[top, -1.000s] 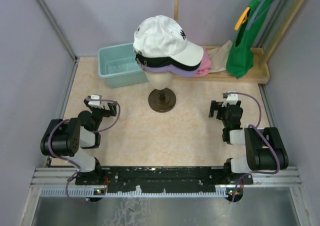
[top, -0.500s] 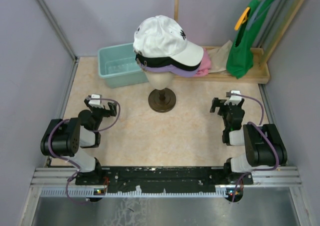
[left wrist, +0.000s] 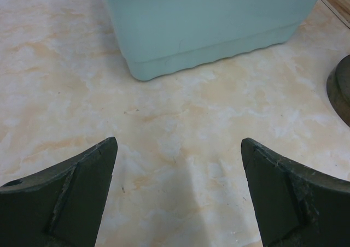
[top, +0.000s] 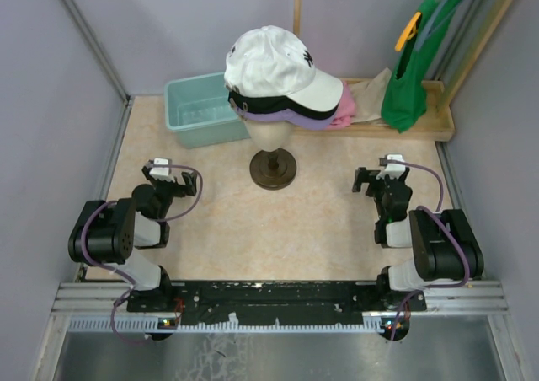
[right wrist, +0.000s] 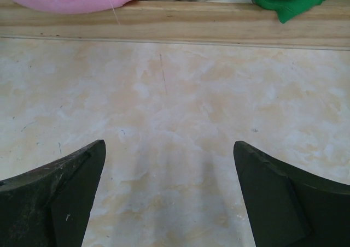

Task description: Stack the hats

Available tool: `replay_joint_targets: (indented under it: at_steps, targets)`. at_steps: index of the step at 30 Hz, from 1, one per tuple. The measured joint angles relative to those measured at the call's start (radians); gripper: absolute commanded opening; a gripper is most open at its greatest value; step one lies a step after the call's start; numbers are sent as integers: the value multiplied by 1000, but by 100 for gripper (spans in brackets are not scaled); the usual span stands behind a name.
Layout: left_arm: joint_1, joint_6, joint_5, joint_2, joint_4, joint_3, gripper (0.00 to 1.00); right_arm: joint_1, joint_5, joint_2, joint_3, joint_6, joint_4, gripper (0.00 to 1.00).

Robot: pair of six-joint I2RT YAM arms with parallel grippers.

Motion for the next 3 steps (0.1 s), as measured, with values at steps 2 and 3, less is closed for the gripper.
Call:
replay_joint_targets:
  at_steps: [2,3]
  targets:
    - [0,1,0,0,0,0,99,0,-2,0,0,0,0,99]
    - [0,1,0,0,0,0,99,0,-2,0,0,0,-1,99]
